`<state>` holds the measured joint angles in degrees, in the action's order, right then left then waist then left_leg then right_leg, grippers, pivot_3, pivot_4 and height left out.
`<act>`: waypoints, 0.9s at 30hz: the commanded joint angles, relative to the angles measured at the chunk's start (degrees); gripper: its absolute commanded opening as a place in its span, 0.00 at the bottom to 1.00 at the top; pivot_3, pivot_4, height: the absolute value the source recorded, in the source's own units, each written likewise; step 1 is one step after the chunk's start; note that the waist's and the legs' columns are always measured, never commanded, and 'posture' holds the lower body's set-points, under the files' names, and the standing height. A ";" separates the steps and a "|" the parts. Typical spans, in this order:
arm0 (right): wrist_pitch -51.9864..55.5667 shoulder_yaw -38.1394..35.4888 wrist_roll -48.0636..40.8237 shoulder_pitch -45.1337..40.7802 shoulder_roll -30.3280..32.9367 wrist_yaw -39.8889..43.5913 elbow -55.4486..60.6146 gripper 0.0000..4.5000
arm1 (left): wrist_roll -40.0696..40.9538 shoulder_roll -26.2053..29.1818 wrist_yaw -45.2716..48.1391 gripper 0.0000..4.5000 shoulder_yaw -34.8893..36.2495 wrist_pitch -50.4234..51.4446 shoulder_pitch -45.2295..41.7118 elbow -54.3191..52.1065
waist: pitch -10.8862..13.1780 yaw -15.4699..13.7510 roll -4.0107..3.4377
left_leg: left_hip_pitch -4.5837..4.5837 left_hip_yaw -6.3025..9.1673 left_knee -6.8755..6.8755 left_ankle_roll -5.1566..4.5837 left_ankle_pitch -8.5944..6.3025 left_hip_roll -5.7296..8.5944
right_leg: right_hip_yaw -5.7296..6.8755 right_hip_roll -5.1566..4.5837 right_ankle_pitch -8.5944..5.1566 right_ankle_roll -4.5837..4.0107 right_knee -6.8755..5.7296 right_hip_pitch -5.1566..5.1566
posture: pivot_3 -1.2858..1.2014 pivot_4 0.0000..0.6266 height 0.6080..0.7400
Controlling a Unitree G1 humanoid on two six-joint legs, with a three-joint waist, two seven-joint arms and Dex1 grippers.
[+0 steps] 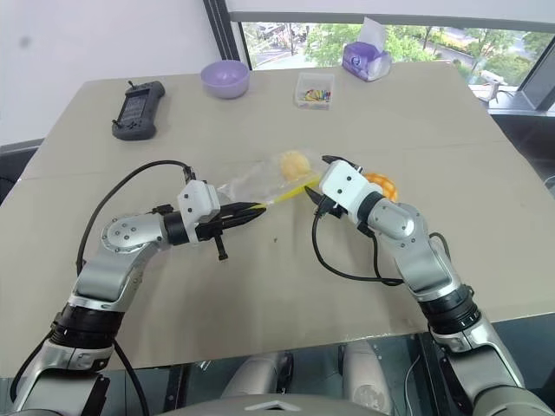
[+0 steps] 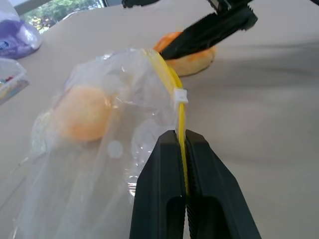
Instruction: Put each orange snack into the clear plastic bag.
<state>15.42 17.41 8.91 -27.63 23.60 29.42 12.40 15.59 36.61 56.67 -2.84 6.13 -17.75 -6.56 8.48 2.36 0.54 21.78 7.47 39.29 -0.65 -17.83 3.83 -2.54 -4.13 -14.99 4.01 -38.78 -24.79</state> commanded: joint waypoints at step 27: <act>-6.52 -10.16 -6.91 -6.95 -19.56 -11.46 -25.54 0.75 | 0.44 1.14 7.22 0.00 1.77 -13.93 -6.06 6.23 | 0.00 0.27 0.00 | -0.02 0.00 0.00 0.02 0.01 0.00 | 0.00 0.03 0.00 -0.01 0.00 0.00 | 0.52 0.24 1.00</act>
<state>8.50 9.30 4.57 -34.22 4.75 18.13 -14.28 14.67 37.31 62.93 -2.58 -6.14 -22.65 -0.74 8.48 2.63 0.54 21.76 7.47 39.30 -0.63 -17.83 3.83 -2.54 -4.10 -14.99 4.01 -38.79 -24.79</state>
